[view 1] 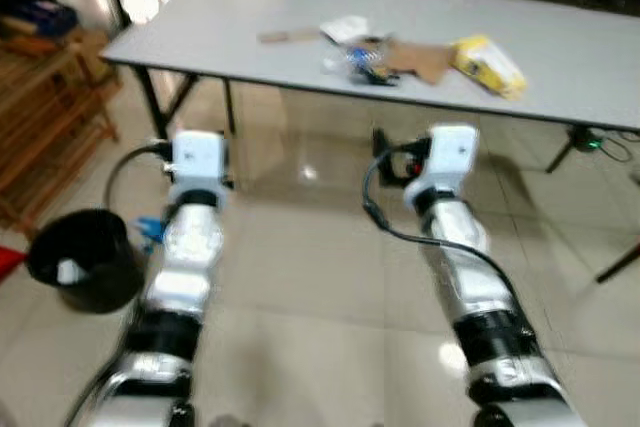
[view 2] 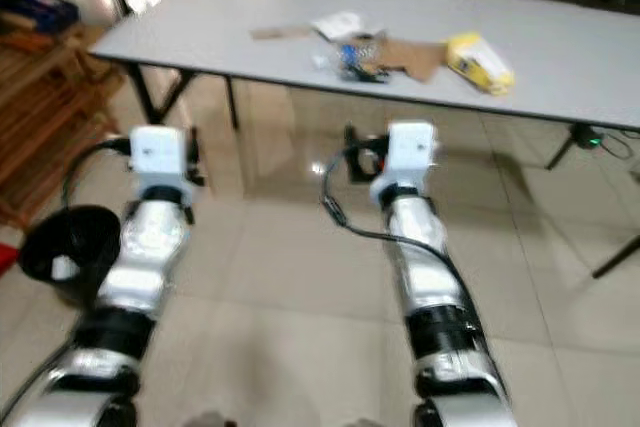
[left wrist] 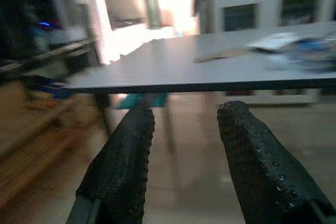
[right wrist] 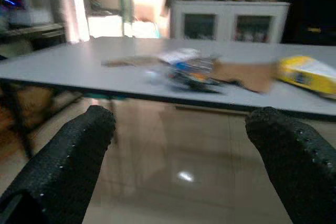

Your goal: Picking trash to rubbish bin

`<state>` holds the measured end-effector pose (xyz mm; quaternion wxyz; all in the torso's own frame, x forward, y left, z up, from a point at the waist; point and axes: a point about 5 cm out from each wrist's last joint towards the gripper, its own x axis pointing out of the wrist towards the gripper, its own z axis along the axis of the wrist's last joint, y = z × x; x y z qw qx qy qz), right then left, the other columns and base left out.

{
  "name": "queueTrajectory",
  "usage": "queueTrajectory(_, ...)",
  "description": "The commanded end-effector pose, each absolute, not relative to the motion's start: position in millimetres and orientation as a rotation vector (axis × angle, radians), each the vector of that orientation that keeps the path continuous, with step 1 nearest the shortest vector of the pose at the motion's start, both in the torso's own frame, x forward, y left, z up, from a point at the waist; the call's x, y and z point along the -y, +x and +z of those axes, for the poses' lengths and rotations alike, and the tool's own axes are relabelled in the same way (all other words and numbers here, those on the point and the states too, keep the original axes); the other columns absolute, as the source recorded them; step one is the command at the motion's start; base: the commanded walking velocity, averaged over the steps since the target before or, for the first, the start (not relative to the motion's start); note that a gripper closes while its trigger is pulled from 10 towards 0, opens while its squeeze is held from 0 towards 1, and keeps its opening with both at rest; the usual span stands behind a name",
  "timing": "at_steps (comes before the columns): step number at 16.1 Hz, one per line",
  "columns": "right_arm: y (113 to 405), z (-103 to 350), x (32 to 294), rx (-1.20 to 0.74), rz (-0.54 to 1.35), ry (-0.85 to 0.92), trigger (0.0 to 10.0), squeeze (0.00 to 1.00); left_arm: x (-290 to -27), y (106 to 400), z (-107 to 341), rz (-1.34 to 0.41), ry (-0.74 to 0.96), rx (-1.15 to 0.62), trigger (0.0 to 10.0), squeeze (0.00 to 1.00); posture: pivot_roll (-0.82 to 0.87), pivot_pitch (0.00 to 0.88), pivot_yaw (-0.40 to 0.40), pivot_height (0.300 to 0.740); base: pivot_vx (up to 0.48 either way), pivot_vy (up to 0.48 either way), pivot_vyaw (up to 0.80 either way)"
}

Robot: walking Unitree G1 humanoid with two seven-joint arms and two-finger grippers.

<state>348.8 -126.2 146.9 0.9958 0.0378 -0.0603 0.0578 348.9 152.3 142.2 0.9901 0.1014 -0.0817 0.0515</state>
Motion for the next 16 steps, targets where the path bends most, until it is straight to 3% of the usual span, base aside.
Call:
queueTrajectory(1,349.7,152.0,124.0,0.133,0.123,0.092,10.0,0.0,-156.7,351.2,149.7,0.119,0.211,0.184,10.0,0.0,-0.01,0.082,-0.061,0.74,0.0,-0.341,0.0)
queueTrajectory(16,348.4,149.3,118.4,0.118,0.152,0.103,10.0,0.0,-157.1,350.5,149.7,0.118,0.21,0.18,10.0,0.0,-0.01,0.087,-0.064,0.74,0.0,-0.332,0.0)
